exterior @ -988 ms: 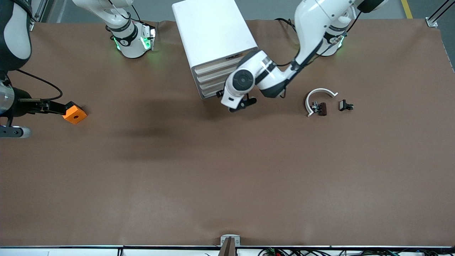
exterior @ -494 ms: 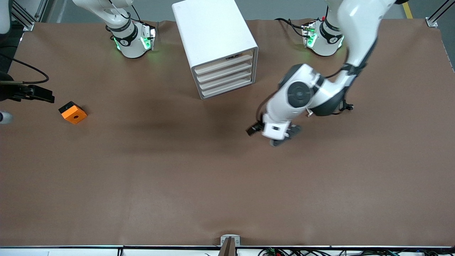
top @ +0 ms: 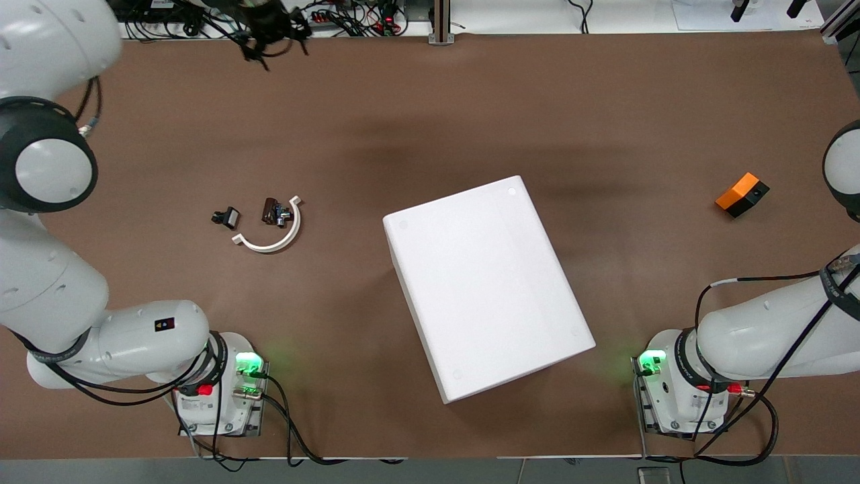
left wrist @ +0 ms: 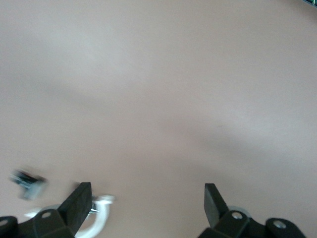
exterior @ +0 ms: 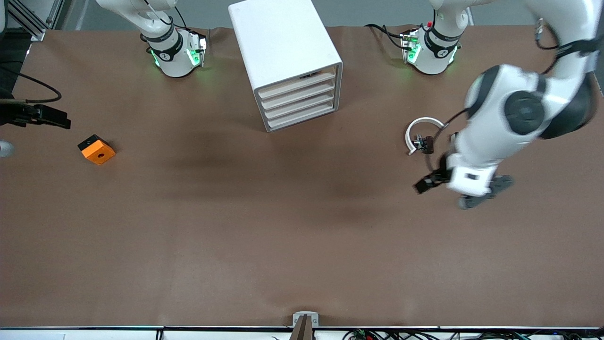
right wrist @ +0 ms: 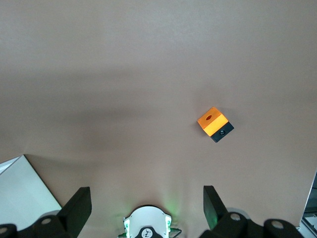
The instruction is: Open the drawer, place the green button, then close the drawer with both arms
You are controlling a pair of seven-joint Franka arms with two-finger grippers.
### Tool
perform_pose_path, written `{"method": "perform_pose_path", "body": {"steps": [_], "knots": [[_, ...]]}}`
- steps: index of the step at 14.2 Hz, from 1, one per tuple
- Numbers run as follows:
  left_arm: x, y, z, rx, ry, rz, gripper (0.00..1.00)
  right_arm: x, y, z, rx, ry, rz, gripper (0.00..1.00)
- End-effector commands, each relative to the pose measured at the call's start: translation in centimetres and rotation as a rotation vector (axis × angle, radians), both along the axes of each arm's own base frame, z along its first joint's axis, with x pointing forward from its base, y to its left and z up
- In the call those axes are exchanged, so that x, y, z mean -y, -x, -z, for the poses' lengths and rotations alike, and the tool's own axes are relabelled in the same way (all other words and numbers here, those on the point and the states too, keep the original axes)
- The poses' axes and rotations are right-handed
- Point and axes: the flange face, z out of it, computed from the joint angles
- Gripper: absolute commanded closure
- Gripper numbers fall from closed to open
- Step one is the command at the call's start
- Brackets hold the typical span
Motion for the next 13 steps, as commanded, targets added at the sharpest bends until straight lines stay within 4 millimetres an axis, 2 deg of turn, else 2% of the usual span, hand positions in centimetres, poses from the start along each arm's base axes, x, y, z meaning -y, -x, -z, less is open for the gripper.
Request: {"method": "perform_pose_path", "body": {"steps": [1, 2, 3, 4, 6, 8, 11, 13], "knots": [[-2.2, 1.8, -5.0, 0.034, -0.071, 0.142, 0.0, 0.7, 1.2, -1.3, -0.003, -0.039, 0.001, 0.0], [-4.0, 2.3, -6.8, 0.052, -0.098, 0.144, 0.0, 0.7, 1.5, -1.3, -0.017, -0.041, 0.005, 0.0], [-4.9, 3.0, -8.1, 0.052, -0.119, 0.167, 0.0, 0.7, 1.9, -1.9, -0.012, -0.039, 0.014, 0.0], [-6.9, 3.7, -9.5, 0.046, -0.129, 0.181, 0.0, 0.8, 2.5, -2.7, 0.002, -0.04, 0.019, 0.0], [-9.0, 5.3, -12.3, 0.05, -0.125, 0.239, 0.0, 0.9, 3.3, -2.3, -0.005, -0.03, 0.074, 0.0], [-9.7, 7.3, -14.0, 0.049, -0.092, 0.225, 0.0, 0.7, 3.9, -2.0, -0.009, -0.032, 0.113, 0.0], [-10.0, 9.9, -15.2, 0.03, -0.101, 0.221, 0.0, 0.3, 5.3, -2.0, 0.04, -0.039, 0.102, 0.0], [-12.4, 10.1, -15.5, 0.028, -0.06, 0.258, 0.0, 0.2, 6.5, -1.6, 0.081, -0.043, 0.089, 0.0]]}}
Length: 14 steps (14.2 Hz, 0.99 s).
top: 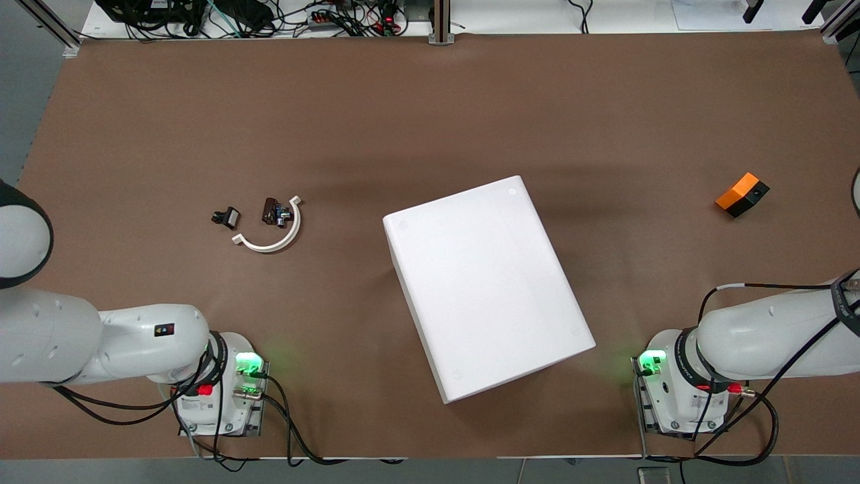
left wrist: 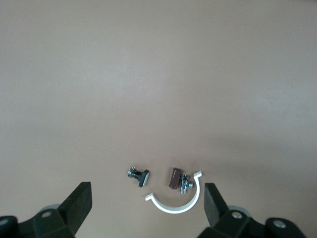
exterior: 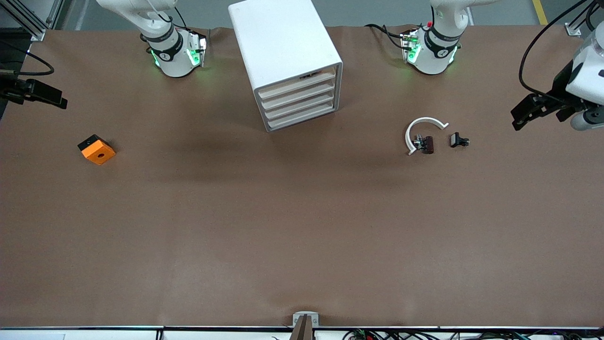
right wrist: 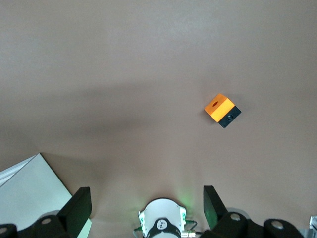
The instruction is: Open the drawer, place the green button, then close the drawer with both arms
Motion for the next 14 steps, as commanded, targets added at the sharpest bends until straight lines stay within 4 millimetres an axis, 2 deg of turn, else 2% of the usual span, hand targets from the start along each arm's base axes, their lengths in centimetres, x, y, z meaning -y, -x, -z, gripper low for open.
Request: {"method": "perform_pose_path", "body": {"steps": [1, 2, 9, 14], "knots": [[-4.0, 1.1, -0.3, -0.008, 0.085, 0.04, 0.0, -0.3, 2.6, -0.1, 0.046, -0.013, 0.002, 0.0], [-5.2, 1.1, -0.4, -0.007, 0.101, 0.039, 0.0, -0.4, 2.6, -0.1, 0.047, -0.013, -0.001, 0.0], [-4.3, 3.0, -2.2, -0.047, 0.1, 0.046, 0.0, 0.5, 3.5, -0.7, 0.076, -0.02, -0.033, 0.0], [-3.6, 4.0, -3.3, -0.051, 0.101, 0.058, 0.0, -0.3, 3.4, -1.8, 0.12, -0.013, -0.048, 0.0]]}}
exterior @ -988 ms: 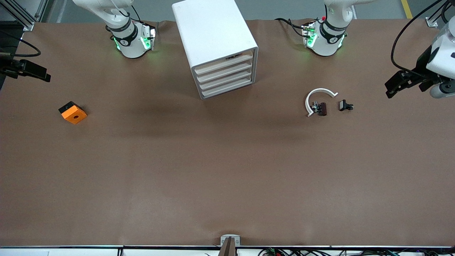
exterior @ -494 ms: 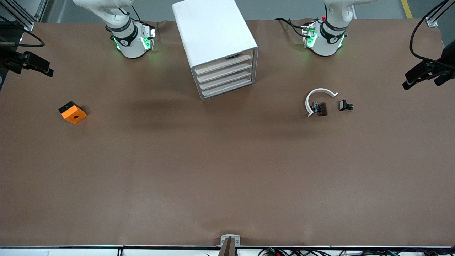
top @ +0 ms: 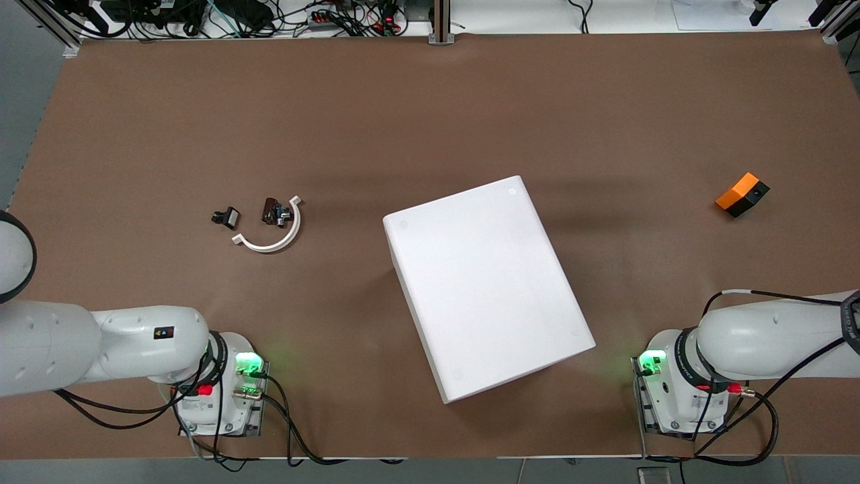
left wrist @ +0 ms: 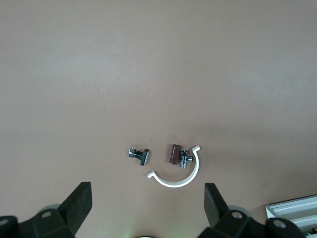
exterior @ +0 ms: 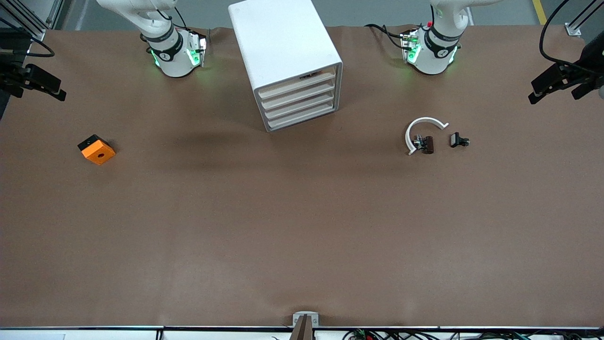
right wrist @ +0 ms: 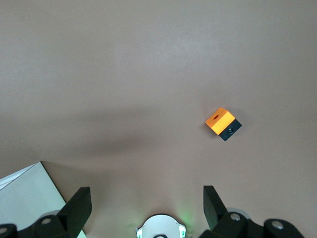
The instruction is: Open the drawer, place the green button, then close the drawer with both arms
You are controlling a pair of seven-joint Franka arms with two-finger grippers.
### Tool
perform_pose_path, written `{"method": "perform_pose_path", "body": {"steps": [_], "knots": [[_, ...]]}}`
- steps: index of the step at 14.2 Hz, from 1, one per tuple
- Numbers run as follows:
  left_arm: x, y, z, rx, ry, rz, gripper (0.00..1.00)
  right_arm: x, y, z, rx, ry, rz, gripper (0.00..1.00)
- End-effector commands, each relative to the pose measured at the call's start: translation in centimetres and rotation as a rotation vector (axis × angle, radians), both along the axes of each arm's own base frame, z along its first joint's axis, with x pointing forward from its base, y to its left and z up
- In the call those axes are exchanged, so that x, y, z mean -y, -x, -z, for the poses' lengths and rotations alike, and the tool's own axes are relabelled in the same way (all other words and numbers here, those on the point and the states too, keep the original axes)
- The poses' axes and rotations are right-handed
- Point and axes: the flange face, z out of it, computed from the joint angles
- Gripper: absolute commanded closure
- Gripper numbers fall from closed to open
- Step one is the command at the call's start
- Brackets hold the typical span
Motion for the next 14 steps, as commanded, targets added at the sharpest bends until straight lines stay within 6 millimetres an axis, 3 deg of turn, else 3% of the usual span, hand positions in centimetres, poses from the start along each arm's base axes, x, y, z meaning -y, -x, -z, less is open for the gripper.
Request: {"method": "perform_pose_path", "body": {"steps": [1, 7, 14], "knots": [[-0.3, 0.8, -1.7, 0.001, 0.014, -0.002, 0.0, -0.4, 0.6, -0.5, 0.027, -0.007, -0.02, 0.0], [-0.6, 0.3, -1.3, -0.008, 0.012, -0.005, 0.0, 1.1, 1.5, -2.4, 0.073, -0.066, 0.012, 0.0], [0.0, -0.3, -1.0, -0.018, 0.002, 0.003, 0.0, 0.8, 1.7, -2.6, 0.086, -0.057, 0.004, 0.0]]}}
